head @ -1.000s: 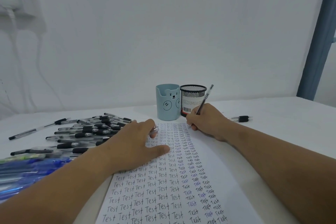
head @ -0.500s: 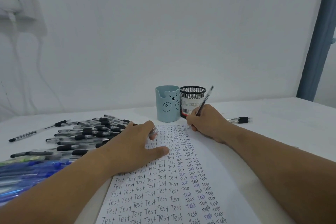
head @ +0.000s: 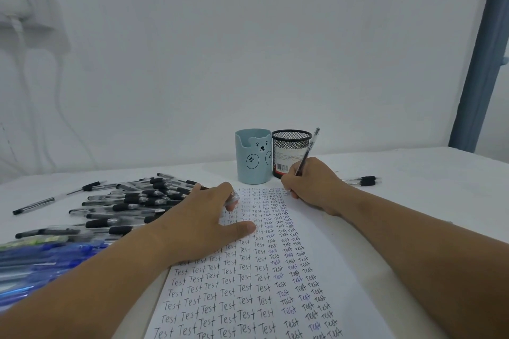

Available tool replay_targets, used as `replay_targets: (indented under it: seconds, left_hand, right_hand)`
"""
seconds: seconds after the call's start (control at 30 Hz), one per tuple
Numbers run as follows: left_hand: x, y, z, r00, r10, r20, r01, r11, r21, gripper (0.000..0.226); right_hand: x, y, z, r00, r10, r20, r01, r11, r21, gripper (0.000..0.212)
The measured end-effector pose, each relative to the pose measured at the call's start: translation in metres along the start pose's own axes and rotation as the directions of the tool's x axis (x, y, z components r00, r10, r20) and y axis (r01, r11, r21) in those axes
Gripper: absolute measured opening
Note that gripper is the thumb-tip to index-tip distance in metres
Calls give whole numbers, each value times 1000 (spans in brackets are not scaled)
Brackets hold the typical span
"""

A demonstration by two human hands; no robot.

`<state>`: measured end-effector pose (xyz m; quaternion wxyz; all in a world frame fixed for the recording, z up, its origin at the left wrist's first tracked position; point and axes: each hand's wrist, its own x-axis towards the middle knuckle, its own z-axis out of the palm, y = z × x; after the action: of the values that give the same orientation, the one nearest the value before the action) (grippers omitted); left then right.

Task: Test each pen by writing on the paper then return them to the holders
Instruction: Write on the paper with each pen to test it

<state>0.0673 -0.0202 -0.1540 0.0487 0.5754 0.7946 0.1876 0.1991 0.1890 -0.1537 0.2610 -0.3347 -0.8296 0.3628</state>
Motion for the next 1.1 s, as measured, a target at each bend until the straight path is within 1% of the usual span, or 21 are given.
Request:
replay_targets:
  seconds: [0.07, 0.17, 0.43, 0.57, 0.7, 0.87, 1.1]
  left_hand:
    - [0, 0, 0, 1000, 4, -2, -4, 1000, 0, 45]
    - [0, 0, 0, 1000, 2, -2, -2, 1000, -3, 45]
    - [0, -1, 1, 1000, -13, 4, 13, 1000, -16, 46]
    - [0, 0, 0, 1000, -5, 0, 5, 1000, -6, 45]
    - [-1, -1, 0, 1000, -15, 3, 15, 1000, -10, 45]
    - [-2, 1, 0, 1000, -7, -6, 7, 1000, -7, 43]
    - [-5, 4, -1, 1000, -27, -7, 27, 1000, 5, 42]
  right_hand:
    - [-1, 0, 0, 999, -21, -24, 20, 999, -27, 17]
    - [-1, 0, 0, 999, -40, -21, 39, 999, -34, 18]
    - [0, 3, 0, 999, -37, -13, 37, 999, 0, 19]
    - [2, 3, 2, 998, -56, -39, 55, 998, -37, 19]
    - [0, 1, 1, 999, -24, -37, 24, 1000, -16, 19]
    - [-1, 1, 1, 999, -22, -33, 22, 1000, -18, 17]
    - [-2, -4, 2, 995, -78, -70, 68, 989, -133, 19]
